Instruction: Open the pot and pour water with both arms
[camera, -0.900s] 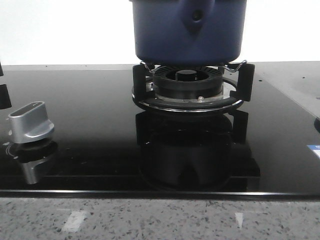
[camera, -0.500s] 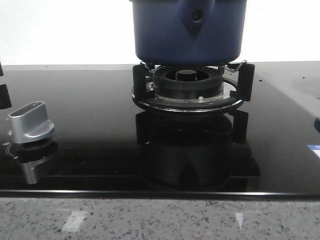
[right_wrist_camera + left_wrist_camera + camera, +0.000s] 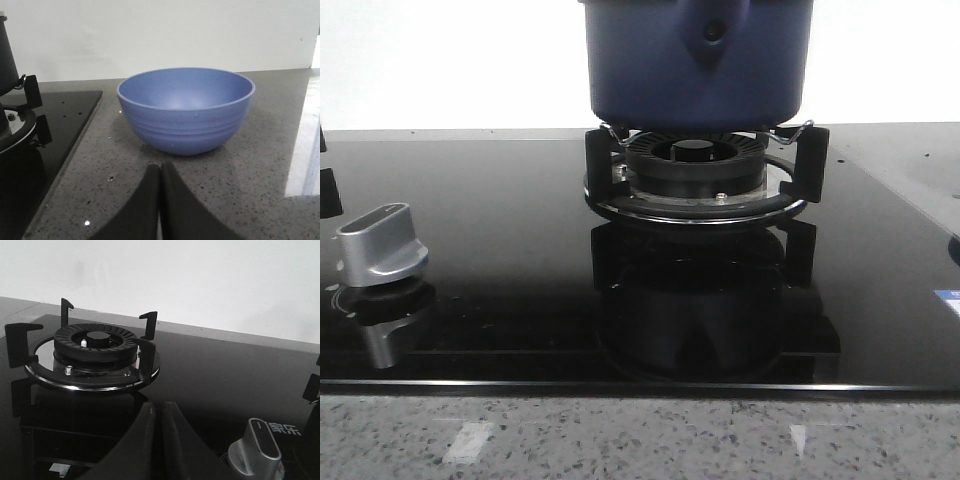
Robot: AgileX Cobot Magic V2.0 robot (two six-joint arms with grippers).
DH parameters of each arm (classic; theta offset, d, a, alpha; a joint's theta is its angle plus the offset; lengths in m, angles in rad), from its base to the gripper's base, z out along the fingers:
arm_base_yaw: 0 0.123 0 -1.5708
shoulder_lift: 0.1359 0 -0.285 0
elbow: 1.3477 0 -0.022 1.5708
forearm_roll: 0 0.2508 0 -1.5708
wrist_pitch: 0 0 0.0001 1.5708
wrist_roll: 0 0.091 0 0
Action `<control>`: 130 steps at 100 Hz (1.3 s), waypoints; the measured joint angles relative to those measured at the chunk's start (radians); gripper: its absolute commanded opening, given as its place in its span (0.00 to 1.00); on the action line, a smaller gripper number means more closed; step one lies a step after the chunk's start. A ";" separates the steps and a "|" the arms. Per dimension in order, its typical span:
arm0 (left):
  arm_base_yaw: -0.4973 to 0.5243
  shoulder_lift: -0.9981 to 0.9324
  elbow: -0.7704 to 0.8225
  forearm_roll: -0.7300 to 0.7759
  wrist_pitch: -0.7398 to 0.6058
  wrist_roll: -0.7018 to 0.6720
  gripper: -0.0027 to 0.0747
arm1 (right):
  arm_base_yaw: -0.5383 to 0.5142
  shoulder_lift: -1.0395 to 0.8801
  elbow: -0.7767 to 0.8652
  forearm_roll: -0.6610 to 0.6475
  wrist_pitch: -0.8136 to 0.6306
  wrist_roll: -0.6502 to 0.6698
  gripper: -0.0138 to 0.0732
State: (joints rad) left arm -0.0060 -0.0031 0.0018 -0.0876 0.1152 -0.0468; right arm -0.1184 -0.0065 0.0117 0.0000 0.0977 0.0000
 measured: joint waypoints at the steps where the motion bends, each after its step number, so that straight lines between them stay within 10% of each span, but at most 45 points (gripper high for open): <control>1: 0.000 0.000 0.000 0.000 0.000 0.000 0.01 | 0.000 0.000 0.000 0.000 0.000 0.000 0.10; 104: 0.000 0.000 0.000 -0.082 0.000 0.000 0.01 | 0.000 0.000 0.000 0.011 -0.035 0.000 0.10; 130: 0.000 0.000 0.000 -0.400 -0.020 0.000 0.01 | 0.000 0.000 0.000 0.404 -0.086 0.000 0.10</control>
State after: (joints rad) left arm -0.0060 -0.0031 0.0018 -0.4873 0.0954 -0.0468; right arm -0.1184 -0.0065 0.0117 0.4038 0.0113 0.0000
